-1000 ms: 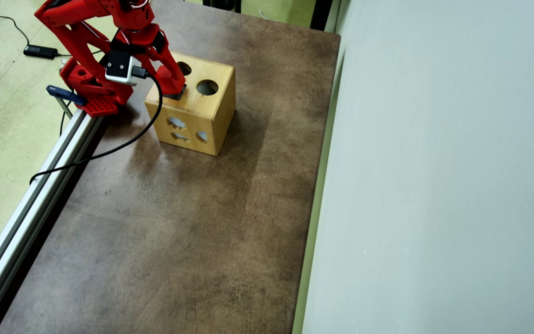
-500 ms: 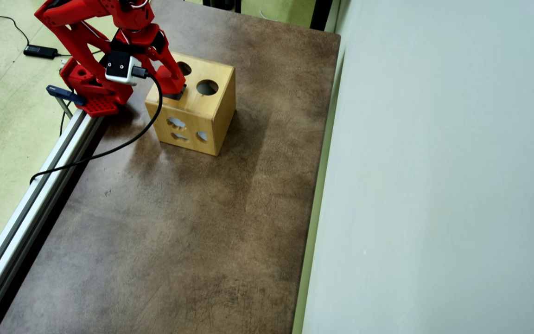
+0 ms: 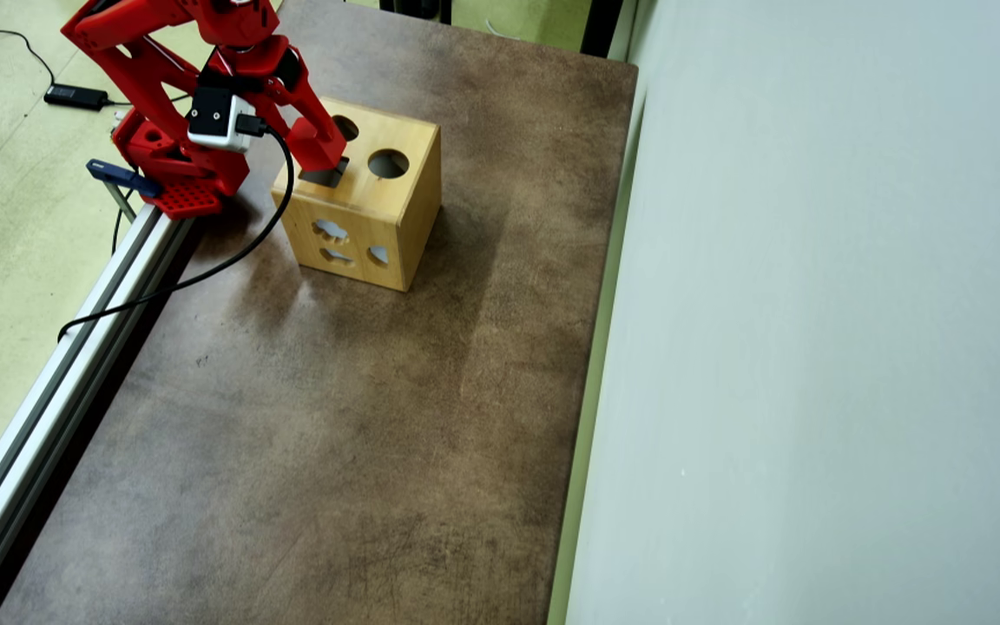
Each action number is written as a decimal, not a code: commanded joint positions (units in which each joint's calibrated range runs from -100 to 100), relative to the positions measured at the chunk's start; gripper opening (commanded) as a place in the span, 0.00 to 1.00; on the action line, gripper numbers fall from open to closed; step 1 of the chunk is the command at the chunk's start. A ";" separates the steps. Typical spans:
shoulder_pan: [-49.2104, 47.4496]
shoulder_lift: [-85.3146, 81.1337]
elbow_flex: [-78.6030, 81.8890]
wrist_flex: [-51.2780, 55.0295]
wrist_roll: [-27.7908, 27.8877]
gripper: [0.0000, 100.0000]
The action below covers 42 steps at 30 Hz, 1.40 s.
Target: Pick and place the red cube on the square hole
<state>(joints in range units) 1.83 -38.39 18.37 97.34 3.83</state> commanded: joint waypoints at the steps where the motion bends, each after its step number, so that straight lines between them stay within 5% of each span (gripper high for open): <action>1: -0.42 -0.89 1.39 -0.07 0.34 0.07; 42: 0.02 0.90 1.12 0.41 -0.10 0.08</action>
<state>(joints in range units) 1.83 -36.69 19.82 97.34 3.79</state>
